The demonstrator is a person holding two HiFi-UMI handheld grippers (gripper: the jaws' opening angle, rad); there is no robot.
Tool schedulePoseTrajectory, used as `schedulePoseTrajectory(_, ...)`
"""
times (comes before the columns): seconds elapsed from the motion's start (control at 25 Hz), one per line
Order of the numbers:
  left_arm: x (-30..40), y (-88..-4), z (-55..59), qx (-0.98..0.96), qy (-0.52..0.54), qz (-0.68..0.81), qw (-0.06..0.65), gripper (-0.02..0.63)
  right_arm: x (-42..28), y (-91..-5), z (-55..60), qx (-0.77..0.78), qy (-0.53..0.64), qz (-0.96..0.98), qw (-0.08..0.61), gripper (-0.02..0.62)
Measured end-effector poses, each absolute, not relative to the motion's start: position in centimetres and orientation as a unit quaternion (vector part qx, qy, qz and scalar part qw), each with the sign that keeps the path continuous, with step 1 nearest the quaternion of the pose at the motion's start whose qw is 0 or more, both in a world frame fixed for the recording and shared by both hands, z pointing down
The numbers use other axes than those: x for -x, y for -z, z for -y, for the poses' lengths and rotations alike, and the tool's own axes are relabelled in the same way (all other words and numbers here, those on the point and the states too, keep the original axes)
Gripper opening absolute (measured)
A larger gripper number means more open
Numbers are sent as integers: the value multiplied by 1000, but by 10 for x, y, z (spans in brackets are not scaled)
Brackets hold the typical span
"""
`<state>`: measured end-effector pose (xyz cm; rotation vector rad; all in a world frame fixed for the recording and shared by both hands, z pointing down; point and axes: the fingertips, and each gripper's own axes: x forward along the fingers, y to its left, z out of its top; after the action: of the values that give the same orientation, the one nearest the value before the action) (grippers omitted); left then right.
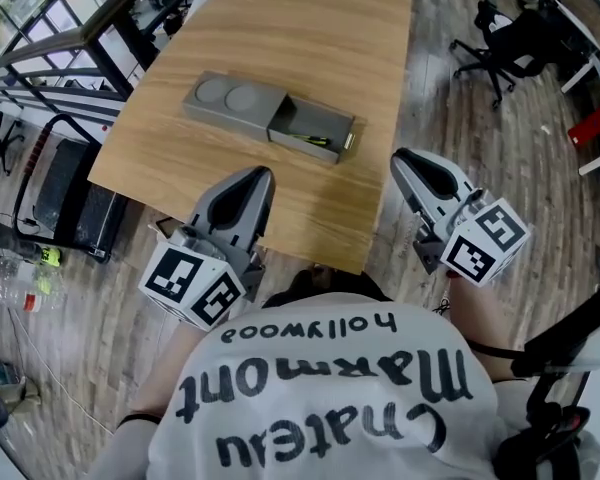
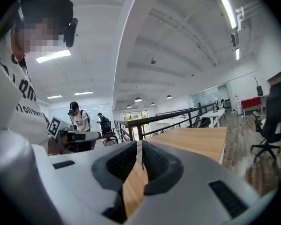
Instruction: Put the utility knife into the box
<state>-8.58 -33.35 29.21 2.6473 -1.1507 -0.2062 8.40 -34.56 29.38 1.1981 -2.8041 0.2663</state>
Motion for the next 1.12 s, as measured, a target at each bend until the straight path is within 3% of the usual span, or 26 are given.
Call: schedulePoseTrajectory(1.12, 81, -292, 315, -905, 71, 402, 120, 12, -88, -311, 328, -382, -107, 916, 64, 18)
